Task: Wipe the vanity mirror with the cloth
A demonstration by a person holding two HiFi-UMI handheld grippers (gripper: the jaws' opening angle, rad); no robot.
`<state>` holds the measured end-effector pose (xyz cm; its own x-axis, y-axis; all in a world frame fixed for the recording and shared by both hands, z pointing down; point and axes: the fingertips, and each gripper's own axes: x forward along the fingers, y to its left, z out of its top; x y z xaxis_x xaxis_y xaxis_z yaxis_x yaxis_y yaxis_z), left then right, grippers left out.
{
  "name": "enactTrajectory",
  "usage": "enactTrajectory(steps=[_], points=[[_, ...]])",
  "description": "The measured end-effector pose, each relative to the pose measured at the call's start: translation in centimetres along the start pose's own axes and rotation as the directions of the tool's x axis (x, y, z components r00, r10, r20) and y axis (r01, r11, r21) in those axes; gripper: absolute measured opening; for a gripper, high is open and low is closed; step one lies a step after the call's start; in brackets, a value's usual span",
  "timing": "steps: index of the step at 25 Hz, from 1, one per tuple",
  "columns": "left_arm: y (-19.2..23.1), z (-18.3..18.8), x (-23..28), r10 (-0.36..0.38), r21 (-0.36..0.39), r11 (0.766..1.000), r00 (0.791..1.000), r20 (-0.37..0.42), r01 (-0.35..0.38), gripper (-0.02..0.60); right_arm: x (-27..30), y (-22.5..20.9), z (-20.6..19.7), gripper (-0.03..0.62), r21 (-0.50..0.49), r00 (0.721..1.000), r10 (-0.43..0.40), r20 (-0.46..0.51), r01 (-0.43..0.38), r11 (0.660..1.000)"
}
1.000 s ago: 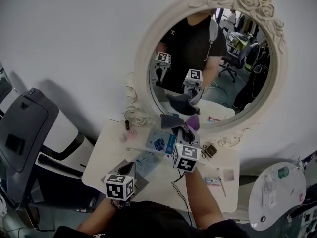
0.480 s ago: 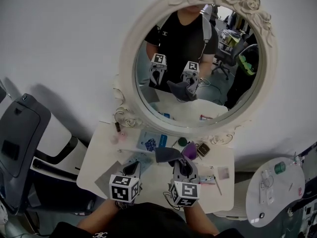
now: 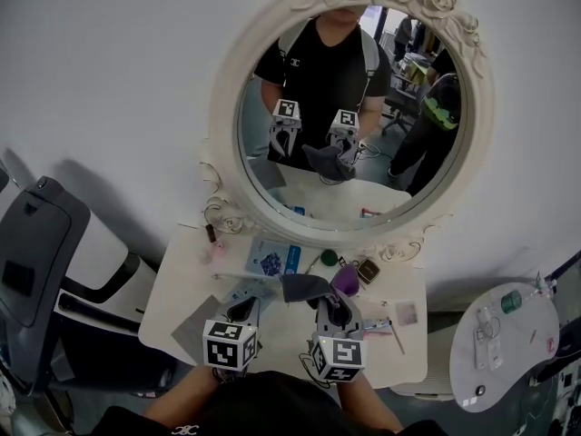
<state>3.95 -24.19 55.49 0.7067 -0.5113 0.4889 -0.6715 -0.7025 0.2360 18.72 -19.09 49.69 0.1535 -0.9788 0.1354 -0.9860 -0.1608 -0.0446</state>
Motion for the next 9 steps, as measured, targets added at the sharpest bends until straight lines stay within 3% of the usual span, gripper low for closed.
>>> enactTrajectory(steps=[9], points=[[0.17,-0.46,-0.54,0.03,-0.007,1.0,1.0,0.003,-0.03,0.0,-0.2,0.42,-0.06,0.044,-0.012,1.0,0.031,-0.001,-0.031,0.999]])
